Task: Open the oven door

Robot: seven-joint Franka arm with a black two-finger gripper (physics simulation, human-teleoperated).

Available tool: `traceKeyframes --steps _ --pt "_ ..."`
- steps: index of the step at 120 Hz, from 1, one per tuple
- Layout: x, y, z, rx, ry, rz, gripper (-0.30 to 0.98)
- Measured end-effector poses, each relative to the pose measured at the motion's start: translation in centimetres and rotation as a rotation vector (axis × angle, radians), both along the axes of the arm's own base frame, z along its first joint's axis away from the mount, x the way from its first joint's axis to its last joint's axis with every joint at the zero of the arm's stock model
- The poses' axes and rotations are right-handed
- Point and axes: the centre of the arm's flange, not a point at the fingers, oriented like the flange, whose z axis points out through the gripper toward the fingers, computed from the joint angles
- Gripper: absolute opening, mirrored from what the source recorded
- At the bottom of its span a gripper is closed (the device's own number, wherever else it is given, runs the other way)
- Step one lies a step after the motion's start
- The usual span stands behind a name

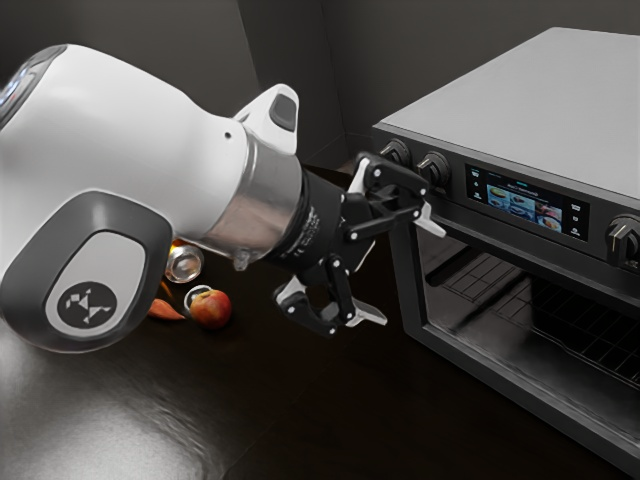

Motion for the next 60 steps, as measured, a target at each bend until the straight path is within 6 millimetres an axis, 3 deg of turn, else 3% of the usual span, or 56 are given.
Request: traceKeyframes --steps 60 --pt "7.8 0.1 -2.2 -0.104 0.099 0.137 0.68"
